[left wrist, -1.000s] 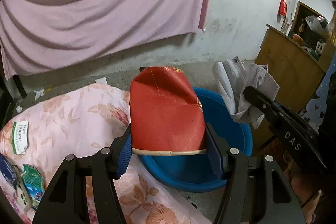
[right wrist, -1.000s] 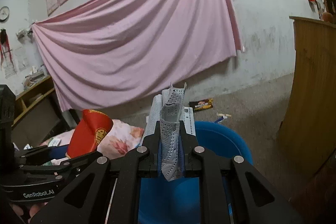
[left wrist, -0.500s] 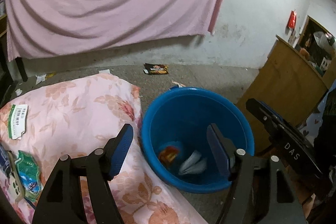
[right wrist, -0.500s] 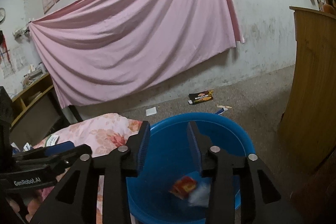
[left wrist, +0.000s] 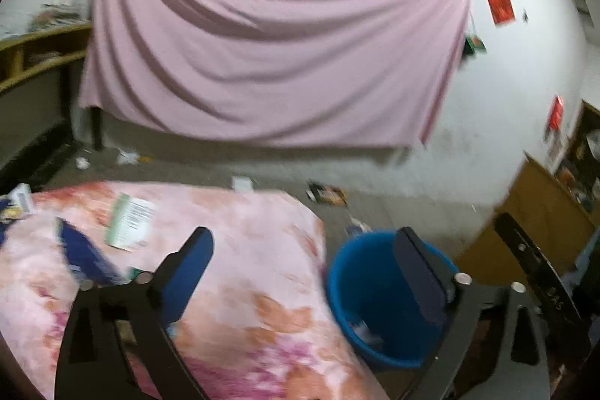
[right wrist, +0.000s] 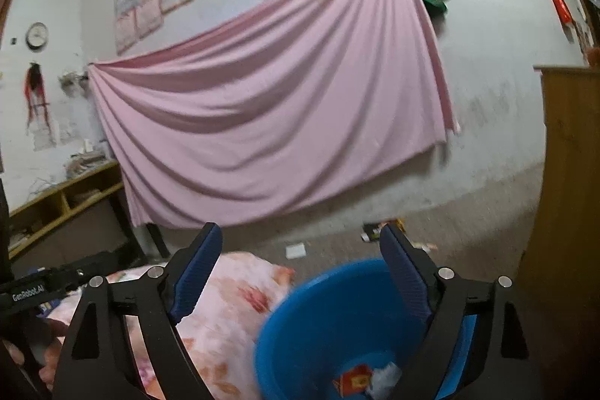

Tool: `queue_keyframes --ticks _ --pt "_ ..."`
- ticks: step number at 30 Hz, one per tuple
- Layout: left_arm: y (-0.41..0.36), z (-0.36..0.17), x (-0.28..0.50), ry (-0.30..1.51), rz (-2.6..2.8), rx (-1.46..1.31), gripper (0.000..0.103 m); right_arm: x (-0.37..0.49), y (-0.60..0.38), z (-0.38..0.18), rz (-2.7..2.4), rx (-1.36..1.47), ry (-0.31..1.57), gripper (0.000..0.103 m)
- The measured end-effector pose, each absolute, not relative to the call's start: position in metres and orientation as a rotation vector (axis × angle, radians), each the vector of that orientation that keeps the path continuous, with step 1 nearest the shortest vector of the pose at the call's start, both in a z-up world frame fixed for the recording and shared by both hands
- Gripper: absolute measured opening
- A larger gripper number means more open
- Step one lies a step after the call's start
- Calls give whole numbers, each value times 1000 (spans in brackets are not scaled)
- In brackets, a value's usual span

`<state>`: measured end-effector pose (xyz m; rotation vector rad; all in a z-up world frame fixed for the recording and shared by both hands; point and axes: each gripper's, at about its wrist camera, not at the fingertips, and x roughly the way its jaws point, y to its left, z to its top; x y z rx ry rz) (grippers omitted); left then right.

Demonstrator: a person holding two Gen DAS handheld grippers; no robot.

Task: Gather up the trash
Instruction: 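Move both open tools back over the bedspread toward the toothpaste tube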

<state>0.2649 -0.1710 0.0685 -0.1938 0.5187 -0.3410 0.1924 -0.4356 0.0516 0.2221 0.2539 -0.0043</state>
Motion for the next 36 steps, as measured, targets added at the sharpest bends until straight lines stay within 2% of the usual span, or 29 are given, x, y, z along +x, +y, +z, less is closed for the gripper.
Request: queue_keyframes --ticks 3,10,18,27,36 --pt "-149 70 252 444 -249 -184 100 189 -419 60 19 202 183 103" --pt "-93 75 222 311 -135 -183 100 184 -375 73 116 140 65 103" --pt "-42 77 188 217 -27 -141 100 184 -321 73 208 78 27 103" --pt "6 61 177 247 32 -136 100 198 -266 57 294 -4 107 103" --pt "19 35 193 386 29 -120 100 233 -233 32 330 -55 335 103"
